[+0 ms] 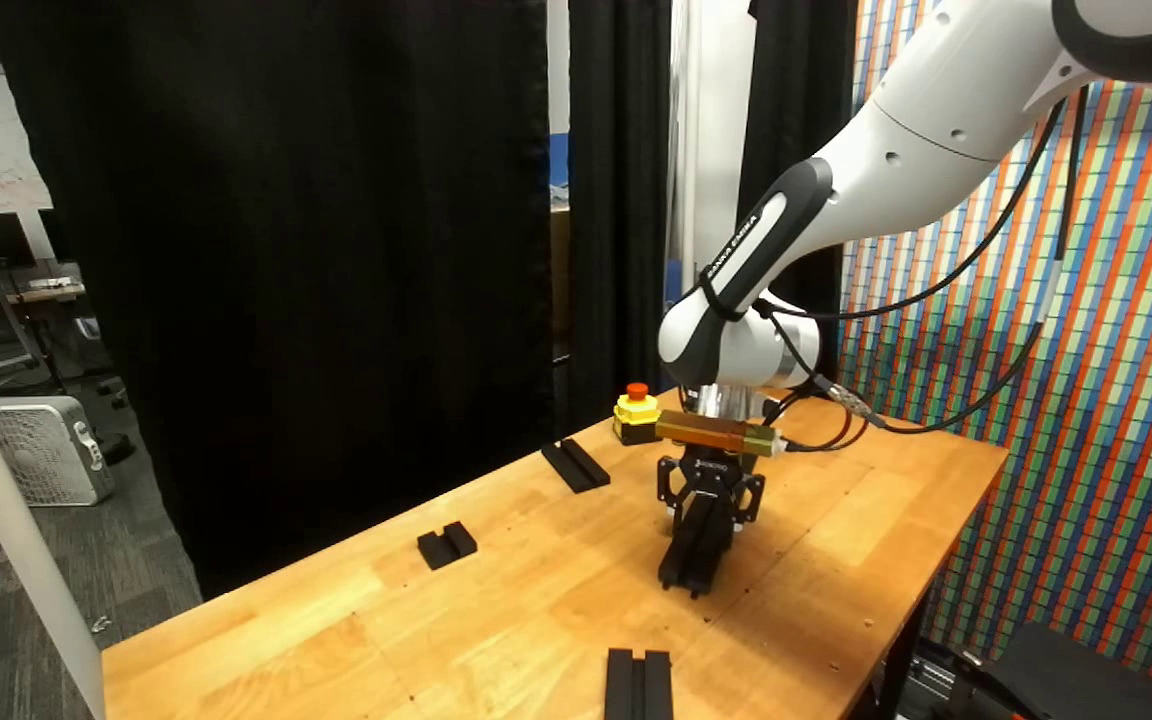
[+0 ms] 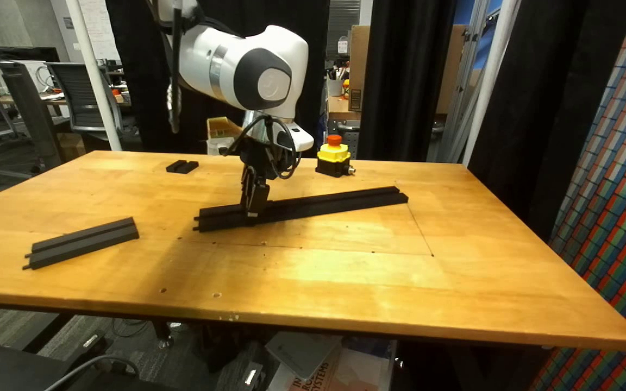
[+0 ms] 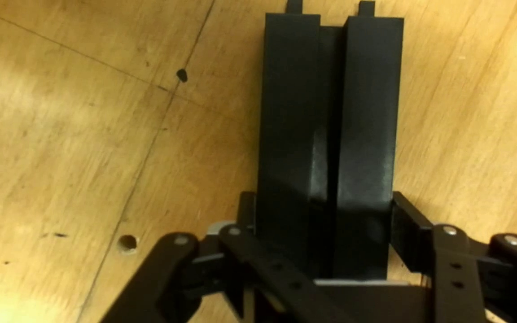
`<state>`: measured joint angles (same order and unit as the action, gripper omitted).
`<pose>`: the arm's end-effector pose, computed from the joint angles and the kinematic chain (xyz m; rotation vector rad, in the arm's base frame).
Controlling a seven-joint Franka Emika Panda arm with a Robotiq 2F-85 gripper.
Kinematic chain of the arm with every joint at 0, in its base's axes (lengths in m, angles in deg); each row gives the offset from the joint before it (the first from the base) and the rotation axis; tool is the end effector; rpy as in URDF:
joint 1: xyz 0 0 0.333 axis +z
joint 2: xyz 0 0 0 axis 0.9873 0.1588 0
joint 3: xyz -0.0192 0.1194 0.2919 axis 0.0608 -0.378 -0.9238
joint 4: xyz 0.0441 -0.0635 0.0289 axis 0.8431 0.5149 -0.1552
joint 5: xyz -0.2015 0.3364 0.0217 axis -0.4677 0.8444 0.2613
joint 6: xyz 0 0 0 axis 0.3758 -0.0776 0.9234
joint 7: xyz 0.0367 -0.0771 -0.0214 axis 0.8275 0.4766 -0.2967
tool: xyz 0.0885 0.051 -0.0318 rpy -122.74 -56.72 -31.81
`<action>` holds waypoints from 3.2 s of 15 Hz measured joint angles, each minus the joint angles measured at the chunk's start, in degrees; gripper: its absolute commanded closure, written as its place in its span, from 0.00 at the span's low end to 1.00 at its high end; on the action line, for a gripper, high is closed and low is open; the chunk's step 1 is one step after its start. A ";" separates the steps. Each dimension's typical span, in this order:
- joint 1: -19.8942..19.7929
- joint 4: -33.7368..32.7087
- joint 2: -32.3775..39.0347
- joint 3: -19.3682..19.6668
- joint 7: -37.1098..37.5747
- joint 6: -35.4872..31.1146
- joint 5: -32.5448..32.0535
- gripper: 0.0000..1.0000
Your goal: Connect four black pieces together
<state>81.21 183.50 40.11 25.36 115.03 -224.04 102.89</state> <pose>0.5210 -0.0078 0.2114 -2.6209 1.4127 0.3350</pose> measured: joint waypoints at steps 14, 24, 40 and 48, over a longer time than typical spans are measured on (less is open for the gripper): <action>0.34 -0.21 -0.35 0.40 1.10 0.24 0.08 0.00; 7.97 3.90 -9.31 -6.68 3.69 5.64 -0.48 0.00; 17.33 11.79 -9.53 -14.27 23.26 -4.43 -1.03 0.00; 17.99 14.13 -9.24 -14.99 25.99 -7.13 -1.34 0.00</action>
<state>99.20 197.62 30.87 10.37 141.02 -231.17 101.56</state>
